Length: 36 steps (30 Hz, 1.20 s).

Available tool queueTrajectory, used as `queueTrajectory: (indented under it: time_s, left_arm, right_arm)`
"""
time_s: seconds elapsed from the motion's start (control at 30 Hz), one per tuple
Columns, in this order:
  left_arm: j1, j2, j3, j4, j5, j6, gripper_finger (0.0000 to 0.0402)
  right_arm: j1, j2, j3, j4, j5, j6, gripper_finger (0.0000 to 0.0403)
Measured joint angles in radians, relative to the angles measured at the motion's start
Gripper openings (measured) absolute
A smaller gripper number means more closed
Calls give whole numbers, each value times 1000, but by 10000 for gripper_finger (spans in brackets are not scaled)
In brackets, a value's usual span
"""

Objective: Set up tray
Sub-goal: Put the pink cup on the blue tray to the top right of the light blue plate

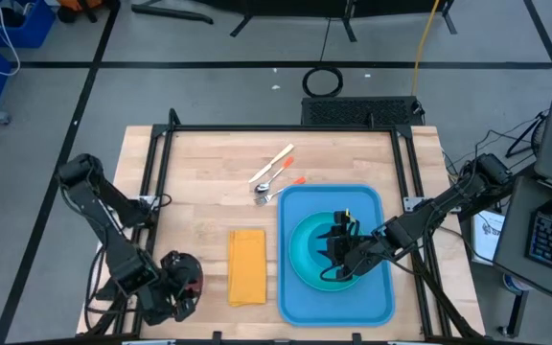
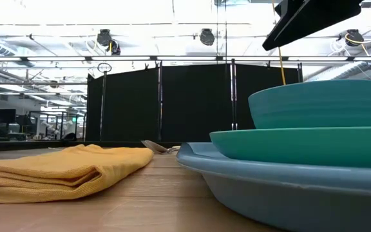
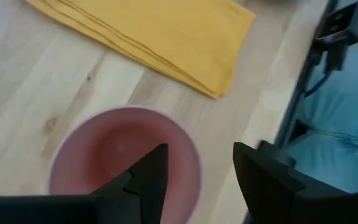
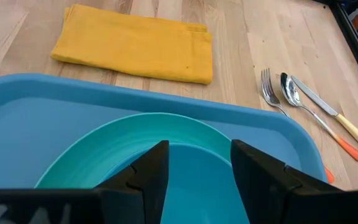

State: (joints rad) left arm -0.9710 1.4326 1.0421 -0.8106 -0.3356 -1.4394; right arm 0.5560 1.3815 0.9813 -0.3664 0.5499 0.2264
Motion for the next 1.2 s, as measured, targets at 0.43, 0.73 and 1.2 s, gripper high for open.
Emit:
queueTrajectory:
  time_s: [0.43, 0.73, 1.2]
  left_arm:
    - [2, 38, 0, -4, 29, 17, 184]
    - [2, 38, 0, -4, 55, 62, 184]
    - [18, 86, -1, 6, 101, 162, 53]
  right_arm:
    - [0, 0, 0, 0, 0, 0, 165]
    - [0, 0, 0, 0, 0, 0, 165]
    - [0, 0, 0, 0, 0, 0, 165]
